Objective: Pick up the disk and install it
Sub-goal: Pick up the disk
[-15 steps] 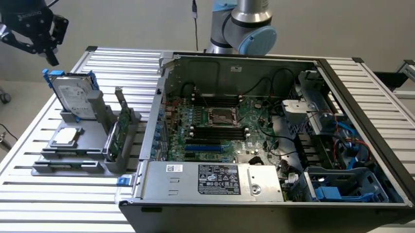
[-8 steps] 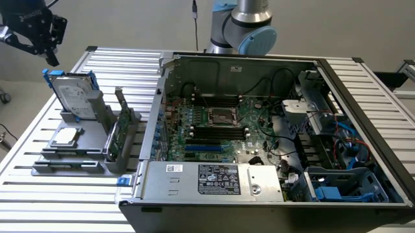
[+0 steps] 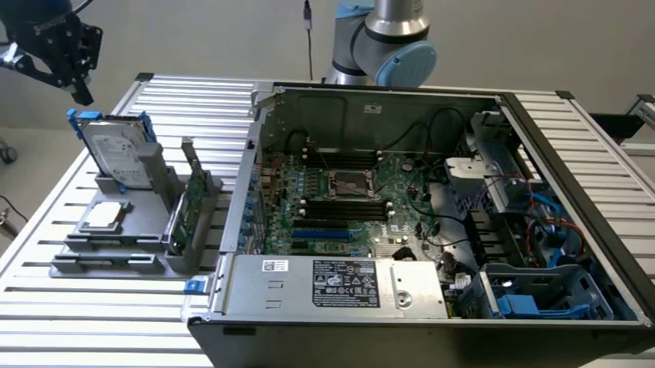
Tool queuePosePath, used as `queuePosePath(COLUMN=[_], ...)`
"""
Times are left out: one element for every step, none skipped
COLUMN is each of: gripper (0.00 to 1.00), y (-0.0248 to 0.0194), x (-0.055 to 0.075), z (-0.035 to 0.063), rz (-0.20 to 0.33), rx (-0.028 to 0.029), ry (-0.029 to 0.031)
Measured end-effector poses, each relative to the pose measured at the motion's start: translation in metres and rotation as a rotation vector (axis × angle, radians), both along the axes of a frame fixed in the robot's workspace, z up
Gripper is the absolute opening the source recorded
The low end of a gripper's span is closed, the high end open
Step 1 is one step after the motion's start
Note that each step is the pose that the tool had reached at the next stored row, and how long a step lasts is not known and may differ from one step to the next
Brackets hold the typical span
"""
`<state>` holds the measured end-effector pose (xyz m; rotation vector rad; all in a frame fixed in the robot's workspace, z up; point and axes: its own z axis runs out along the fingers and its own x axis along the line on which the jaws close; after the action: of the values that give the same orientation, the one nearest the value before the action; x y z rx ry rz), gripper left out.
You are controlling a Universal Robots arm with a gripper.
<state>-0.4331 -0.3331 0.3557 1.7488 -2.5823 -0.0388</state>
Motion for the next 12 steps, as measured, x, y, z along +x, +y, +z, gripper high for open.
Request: queuePosePath(gripper=[0.11,0.11,0.11,0.11,0.11,0.11,0.11,0.11,0.11,0.11,0.11,0.11], y=[0.0001,0.0002,0.0004,0.0005,0.0006,0.0008,0.0009,0.001,0.0012,0.0013,0.0015,0.0017], x=[0.0,0.0,0.0,-0.0001,-0.0001,-0.0001,-0.0001,-0.0002,-0.0002,-0.0002,-0.0002,-0.0003], z=[-0.0002,-0.0003,-0.0003,-0.0004,-0.0005,-0.0006,-0.0007,-0.0008,-0.0009,-0.001,-0.0011,-0.0012], rz=[0.016,0.033,0.048,0.065,0.081,0.097,0.114,0.13,0.146,0.161,0.176,0.191], rx=[0.0001,0.0001,0.0,0.0,0.0001,0.0,0.0,0.0,0.0001,0.0,0.0,0.0001], ry=[-0.0001,-0.0001,-0.0001,0.0,-0.0001,-0.0001,0.0,-0.0001,0.0,-0.0001,-0.0001,-0.0001])
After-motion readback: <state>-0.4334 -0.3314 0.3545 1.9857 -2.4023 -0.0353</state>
